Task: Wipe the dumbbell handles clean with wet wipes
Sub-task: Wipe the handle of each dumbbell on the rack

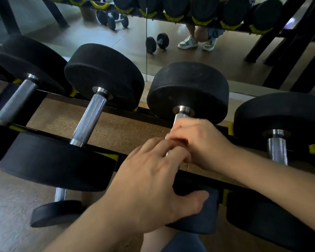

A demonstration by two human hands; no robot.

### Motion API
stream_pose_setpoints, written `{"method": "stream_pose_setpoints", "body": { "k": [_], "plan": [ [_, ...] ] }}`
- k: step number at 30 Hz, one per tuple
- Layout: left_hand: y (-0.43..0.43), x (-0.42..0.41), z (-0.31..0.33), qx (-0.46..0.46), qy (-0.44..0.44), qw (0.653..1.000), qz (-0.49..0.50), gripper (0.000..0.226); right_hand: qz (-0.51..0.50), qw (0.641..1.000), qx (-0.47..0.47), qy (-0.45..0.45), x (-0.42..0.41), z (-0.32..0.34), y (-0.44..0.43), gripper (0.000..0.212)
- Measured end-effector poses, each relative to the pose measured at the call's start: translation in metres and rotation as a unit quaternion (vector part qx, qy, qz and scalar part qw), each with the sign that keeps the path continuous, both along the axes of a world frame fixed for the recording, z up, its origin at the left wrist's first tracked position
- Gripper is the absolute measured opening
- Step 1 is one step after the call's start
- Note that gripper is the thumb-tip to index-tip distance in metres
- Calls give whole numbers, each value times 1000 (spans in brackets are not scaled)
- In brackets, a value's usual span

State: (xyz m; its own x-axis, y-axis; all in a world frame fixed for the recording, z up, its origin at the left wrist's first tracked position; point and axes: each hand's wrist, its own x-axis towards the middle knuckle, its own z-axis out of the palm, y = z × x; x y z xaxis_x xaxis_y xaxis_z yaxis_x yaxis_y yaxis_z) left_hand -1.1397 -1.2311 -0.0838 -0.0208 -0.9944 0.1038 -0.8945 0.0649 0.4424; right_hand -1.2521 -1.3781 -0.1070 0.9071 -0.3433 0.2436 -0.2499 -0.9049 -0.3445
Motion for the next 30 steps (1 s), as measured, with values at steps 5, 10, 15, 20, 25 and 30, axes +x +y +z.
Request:
{"method": "stream_pose_setpoints", "body": {
  "k": [5, 10, 15, 20, 25, 30],
  "plan": [
    [25, -13, -18, 5, 44, 985, 168, 83, -6, 994, -98, -47, 0, 7, -23, 12],
    [28, -15, -15, 60, 40, 974, 214, 112, 100, 990, -98, 4, -11, -6, -2, 16],
    [28, -16, -14, 83, 7, 974, 212, 116, -7, 993, -101, -68, -2, 4, -27, 31],
    [29, -15, -19, 56, 14, 977, 206, 113, 109, 984, -143, 14, -1, -6, -11, 24],
    [31, -15, -20, 46, 12, 978, 202, 112, -28, 974, -225, 5, 3, -1, -35, 18],
    [29, -16, -18, 76, -1, 974, 214, 115, -240, 963, -10, -125, -2, -9, -14, 10]
  ]
}}
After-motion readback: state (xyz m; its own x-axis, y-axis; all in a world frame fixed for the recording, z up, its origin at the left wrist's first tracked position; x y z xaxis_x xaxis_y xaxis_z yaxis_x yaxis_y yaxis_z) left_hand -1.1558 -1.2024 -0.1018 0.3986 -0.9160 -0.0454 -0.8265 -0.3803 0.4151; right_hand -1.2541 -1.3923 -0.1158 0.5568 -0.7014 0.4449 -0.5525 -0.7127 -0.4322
